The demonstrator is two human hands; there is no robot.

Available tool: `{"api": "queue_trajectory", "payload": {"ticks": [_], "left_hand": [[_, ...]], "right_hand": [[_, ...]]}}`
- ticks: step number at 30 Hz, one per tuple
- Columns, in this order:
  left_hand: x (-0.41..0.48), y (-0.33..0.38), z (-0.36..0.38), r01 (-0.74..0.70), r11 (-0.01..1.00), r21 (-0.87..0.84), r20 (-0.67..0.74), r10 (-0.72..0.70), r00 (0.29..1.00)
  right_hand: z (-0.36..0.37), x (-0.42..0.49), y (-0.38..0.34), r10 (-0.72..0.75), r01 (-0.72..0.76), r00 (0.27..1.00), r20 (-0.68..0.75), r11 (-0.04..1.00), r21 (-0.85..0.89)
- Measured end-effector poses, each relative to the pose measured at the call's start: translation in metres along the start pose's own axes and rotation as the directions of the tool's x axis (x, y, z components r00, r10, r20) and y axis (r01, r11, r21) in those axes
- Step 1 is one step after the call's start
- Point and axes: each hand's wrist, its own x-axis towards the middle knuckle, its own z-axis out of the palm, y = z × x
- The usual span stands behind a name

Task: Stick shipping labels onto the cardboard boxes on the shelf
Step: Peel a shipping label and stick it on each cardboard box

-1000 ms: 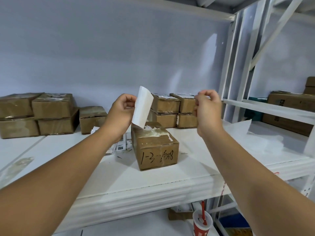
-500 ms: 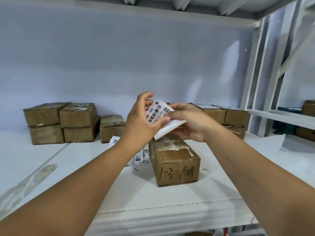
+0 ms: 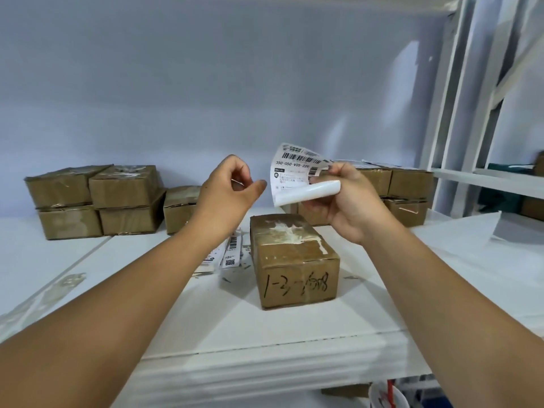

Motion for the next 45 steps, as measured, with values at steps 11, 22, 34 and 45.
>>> {"api": "queue_trajectory", "payload": {"ticks": [11,22,34,45], "left_hand": [[-0.004,0.011,-0.001,0.189,0.899,-0.395,0.130,-0.149,0.980],[-0.005,0.006,0.000,0.219,0.927,-0.304,0.246,-0.145,0.958],[0.000,0.002,-0.003,0.230,0.934,-0.275,0.196,-0.180,0.964],[0.001,-0.006,-0.010,0.285,0.945,-0.160,0.217,-0.248,0.944]], "right_hand": [[-0.001,-0.003,-0.001,0.163,-0.163,0.987,0.015,0.986,0.019],[-0.006,-0.002,-0.002,0.153,-0.142,0.985,0.076,0.981,-0.130],[-0.008,-0.005,-0.007,0.223,-0.192,0.968,0.111,0.951,-0.241],[-0.009,-0.009,-0.012,0.335,-0.285,0.929,0.161,0.920,-0.270]]}}
